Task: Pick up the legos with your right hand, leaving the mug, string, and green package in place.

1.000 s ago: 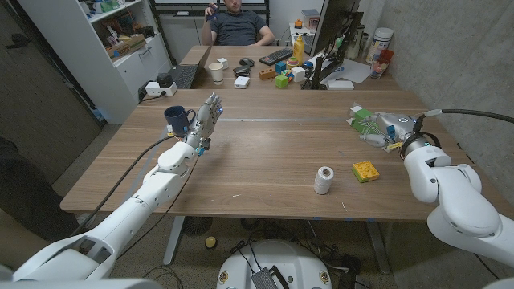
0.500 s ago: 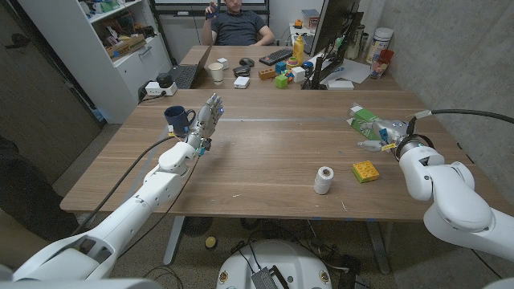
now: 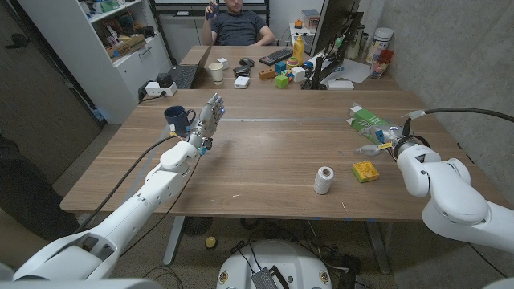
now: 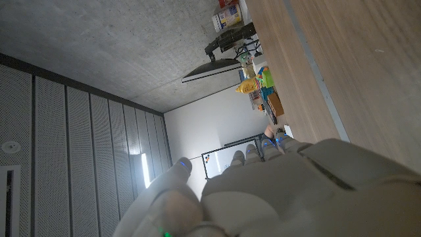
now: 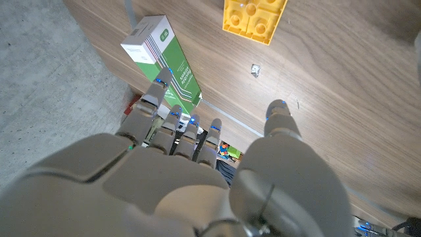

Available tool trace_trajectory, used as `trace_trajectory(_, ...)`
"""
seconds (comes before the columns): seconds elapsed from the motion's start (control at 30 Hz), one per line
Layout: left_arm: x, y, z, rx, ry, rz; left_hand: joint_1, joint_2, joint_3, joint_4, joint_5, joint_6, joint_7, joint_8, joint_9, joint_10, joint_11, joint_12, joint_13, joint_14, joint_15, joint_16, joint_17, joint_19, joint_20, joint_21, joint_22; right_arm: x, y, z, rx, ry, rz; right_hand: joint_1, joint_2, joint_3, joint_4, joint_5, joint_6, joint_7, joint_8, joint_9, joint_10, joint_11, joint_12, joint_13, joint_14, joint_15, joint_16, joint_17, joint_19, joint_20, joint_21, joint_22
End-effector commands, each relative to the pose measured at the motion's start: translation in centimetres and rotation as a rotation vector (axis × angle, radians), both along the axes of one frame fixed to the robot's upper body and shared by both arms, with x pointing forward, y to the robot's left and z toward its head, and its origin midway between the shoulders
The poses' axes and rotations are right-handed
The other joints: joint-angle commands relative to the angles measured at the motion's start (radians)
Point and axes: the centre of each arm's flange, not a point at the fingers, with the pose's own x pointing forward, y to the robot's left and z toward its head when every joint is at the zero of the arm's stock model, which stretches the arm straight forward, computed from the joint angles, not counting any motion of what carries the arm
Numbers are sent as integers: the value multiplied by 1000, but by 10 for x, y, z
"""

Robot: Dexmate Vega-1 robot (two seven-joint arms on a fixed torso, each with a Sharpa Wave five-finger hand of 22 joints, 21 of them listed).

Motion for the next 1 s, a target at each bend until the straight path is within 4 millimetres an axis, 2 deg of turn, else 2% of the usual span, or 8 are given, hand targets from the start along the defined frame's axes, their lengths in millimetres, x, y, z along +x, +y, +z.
trace_trajectory(0.03,4,-1,2,3,2,-2,-5,113,-5,-3,5,-45,5,0,1,-163,-2,7,4,-249,1,9,2,-130,-13,8,6,9,0,-11,20,94,-12,10,-6,-5,-1,7,7,-2,3,6,-10,-2,-5,4,0,6,-4,3,4,-4,0,0)
trace_trajectory(0.23,5,-1,3,3,1,-4,-5,113,-6,-2,6,-46,6,0,2,-163,-2,7,4,-249,1,8,2,-130,-13,8,6,12,0,-17,24,135,-29,18,-13,-12,1,10,20,-1,10,7,-15,2,-5,5,-8,12,-7,3,-7,0,-4,0)
trace_trajectory(0.6,7,1,4,3,-2,-5,-5,114,-8,-3,6,-46,5,0,2,-163,-1,7,4,-249,1,9,2,-129,-13,8,6,18,4,-28,29,197,-46,23,-36,-33,4,17,-3,-1,2,7,-25,4,-6,5,-11,20,-6,4,-19,6,-5,1)
trace_trajectory(1.0,8,2,5,5,-1,-6,-5,114,-9,-3,7,-46,5,1,1,-163,-2,7,4,-247,2,9,2,-129,-12,9,6,21,7,-38,46,230,-70,30,-42,-43,7,23,-7,-2,2,8,-30,8,-5,6,-10,24,-5,5,-21,11,-3,1)
